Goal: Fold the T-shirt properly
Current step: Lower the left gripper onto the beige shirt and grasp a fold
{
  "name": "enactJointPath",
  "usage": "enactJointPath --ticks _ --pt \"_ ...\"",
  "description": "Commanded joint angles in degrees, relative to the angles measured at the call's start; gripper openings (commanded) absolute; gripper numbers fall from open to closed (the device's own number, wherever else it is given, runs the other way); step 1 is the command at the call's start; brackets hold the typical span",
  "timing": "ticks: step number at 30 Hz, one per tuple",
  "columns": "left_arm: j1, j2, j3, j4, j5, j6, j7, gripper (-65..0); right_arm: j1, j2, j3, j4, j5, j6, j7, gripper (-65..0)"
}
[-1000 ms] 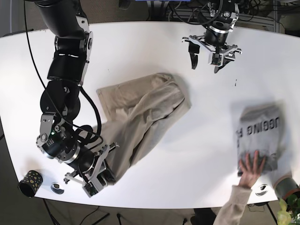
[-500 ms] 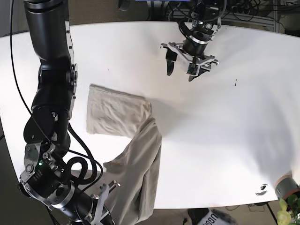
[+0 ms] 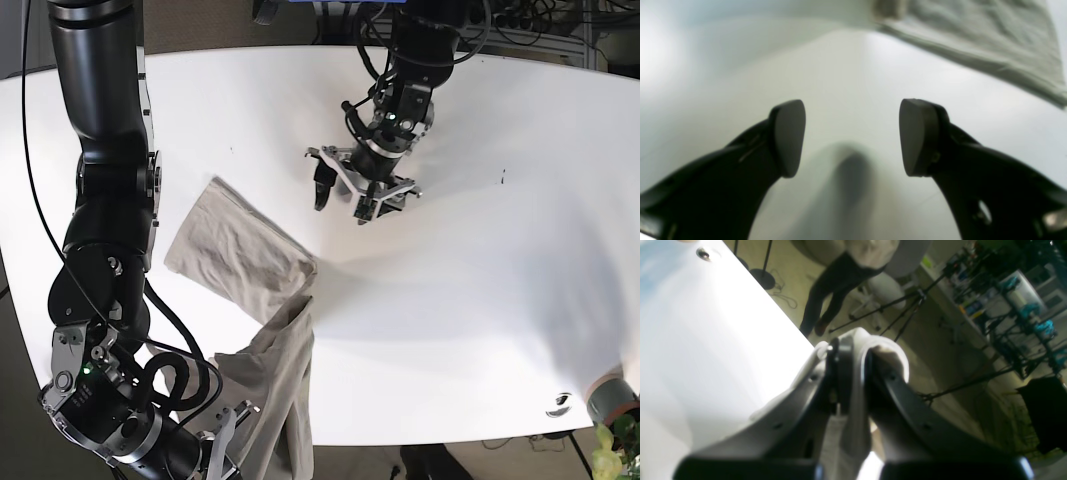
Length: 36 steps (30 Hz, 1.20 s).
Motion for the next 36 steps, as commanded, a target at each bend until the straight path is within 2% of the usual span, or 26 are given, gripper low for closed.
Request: enactJointPath --ticks 1,5,8,21,27,29,30,32,34,35,36 --pt "-3.8 0.6 0.0 -2.4 -2.6 0.1 -1.3 -23.6 3.1 0.2 0.3 -0.2 0.6 -0.46 1.8 -65.0" --pt "-10.8 0.6 0.3 -9.2 -11.2 0.5 -1.3 -24.0 3.7 0.2 0.3 -0.9 0.6 -0.46 2.0 -65.0" --pt "-15.7 0.6 0.5 -15.2 -15.6 3.7 -1.4 -23.7 3.7 0.2 0.3 -0.9 0.7 -0.37 2.0 -65.0" --pt "-29.3 0.6 9.6 -31.6 -29.6 4.3 -1.6 -23.6 3.6 0.2 0.3 -0.9 0.7 -0.37 2.0 -65.0" --pt "-32.4 0.6 12.7 -35.8 -33.2 4.3 -1.7 -24.4 3.6 0.2 0.3 -0.9 0.7 -0.37 2.0 -65.0" --pt "-32.5 0.6 12.5 -36.7 -33.5 4.5 -1.7 -28.3 3.6 0.2 0.3 -0.9 0.7 -0.37 2.0 -65.0" --pt "-32.6 0.6 12.5 -37.0 -33.5 4.5 -2.1 -33.6 3.6 0.2 0.3 -0.9 0.7 -0.37 2.0 -65.0" --pt "-32.7 0.6 12.7 -37.1 -33.4 4.5 -3.9 -50.1 3.5 0.2 0.3 -0.9 0.7 -0.37 2.0 -65.0" --pt "-32.7 0.6 12.8 -37.4 -33.4 4.5 -5.5 -62.1 3.5 0.2 0.4 -0.9 0.7 -0.37 2.0 -65.0" --pt "-32.8 0.6 12.8 -38.1 -33.4 4.5 -5.9 -65.0 3.5 0.3 0.4 -0.9 0.7 -0.37 2.0 -65.0" --pt "-32.8 0.6 12.8 -38.6 -33.4 4.5 -5.9 -65.0 3.5 0.3 0.5 -0.9 0.6 -0.37 2.0 -65.0"
